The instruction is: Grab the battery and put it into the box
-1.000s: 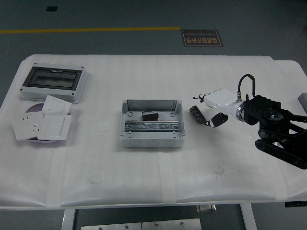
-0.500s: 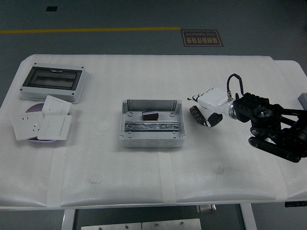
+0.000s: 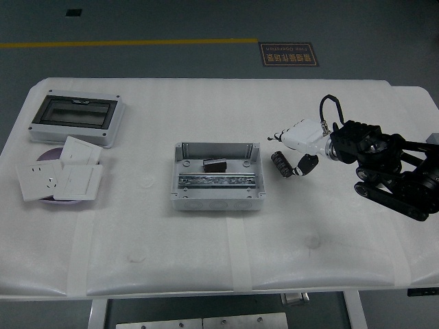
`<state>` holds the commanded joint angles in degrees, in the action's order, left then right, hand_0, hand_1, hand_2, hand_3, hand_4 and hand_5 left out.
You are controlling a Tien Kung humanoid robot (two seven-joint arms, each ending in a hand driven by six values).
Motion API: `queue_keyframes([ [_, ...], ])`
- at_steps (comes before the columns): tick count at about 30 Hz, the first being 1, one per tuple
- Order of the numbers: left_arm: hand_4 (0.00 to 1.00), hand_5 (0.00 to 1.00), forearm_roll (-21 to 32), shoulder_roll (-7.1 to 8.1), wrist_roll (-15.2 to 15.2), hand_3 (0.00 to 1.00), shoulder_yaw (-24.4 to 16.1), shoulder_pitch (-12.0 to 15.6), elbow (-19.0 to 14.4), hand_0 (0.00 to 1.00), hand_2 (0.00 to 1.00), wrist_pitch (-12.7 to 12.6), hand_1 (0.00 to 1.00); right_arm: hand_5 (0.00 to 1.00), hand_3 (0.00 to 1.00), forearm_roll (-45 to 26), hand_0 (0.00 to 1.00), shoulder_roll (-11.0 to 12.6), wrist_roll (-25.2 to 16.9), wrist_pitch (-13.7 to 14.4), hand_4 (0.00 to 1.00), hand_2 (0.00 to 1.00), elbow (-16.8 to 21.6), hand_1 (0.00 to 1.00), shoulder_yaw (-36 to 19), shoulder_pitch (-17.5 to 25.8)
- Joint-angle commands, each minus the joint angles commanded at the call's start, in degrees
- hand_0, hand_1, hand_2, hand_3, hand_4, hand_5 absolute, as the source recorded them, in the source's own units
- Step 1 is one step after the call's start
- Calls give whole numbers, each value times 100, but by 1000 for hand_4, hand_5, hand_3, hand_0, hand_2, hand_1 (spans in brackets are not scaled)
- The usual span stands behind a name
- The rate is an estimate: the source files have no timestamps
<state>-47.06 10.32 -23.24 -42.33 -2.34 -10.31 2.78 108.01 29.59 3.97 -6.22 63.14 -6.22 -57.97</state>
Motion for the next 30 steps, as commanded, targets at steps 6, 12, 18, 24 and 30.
queue_keyframes([
  [6,693,320,-61,8,-8,668,-51,5,0,680,602,5,677,271,963,167,753,0,-110,-308,784,804,-1,692,-185,41],
  [12,692,319,-173,23,-35,668,-144,34,0,680,603,14,677,277,920,246,748,-22,-168,-498,775,785,-2,684,-297,166],
  [18,692,322,-182,30,-26,668,-150,37,0,680,602,10,677,275,884,210,745,-46,-163,-466,768,776,-19,677,-288,258],
  [24,692,325,-196,25,-20,666,-172,25,0,680,603,5,678,278,874,84,743,-46,-116,-288,767,772,-49,673,-207,275],
  [30,693,328,-206,10,-16,665,-189,20,0,680,603,-2,677,285,861,-18,741,-54,-83,-135,755,767,-60,673,-142,288],
])
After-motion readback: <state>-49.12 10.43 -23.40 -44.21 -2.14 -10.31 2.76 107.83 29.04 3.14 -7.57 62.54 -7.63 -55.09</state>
